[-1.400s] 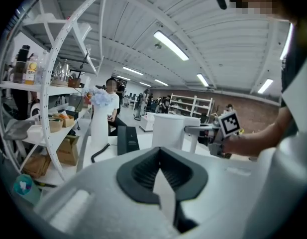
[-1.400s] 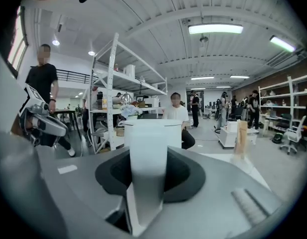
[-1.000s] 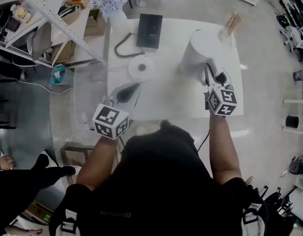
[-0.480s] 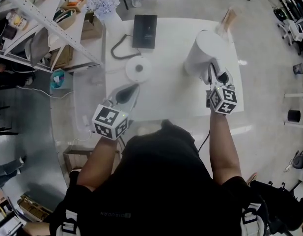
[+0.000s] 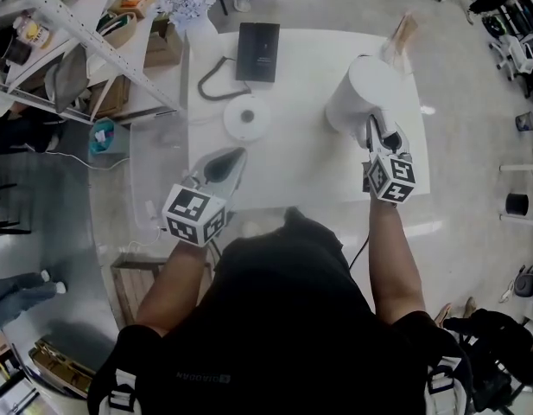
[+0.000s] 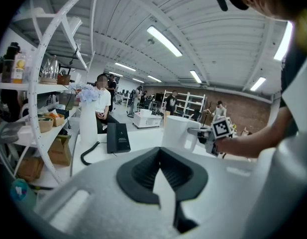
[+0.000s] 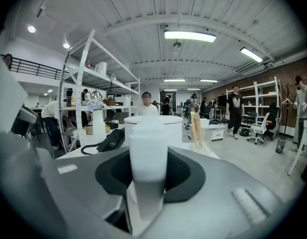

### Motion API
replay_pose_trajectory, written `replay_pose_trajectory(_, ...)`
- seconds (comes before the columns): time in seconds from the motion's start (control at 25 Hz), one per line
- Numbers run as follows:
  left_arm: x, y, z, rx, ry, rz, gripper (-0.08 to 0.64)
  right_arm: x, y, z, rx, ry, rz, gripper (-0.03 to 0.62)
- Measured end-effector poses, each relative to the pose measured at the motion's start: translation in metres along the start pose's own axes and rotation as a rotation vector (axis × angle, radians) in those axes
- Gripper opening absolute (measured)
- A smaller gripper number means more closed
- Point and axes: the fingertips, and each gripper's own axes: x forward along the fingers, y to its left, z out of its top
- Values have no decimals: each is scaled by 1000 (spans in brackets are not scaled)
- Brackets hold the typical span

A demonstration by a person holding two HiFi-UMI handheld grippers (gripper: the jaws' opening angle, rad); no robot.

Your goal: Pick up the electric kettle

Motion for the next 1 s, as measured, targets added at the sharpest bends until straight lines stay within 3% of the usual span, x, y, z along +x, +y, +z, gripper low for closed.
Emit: replay_pose_trajectory(1.0, -38, 0, -14, -8, -16, 20, 3, -11, 6, -23, 2, 58, -27, 132)
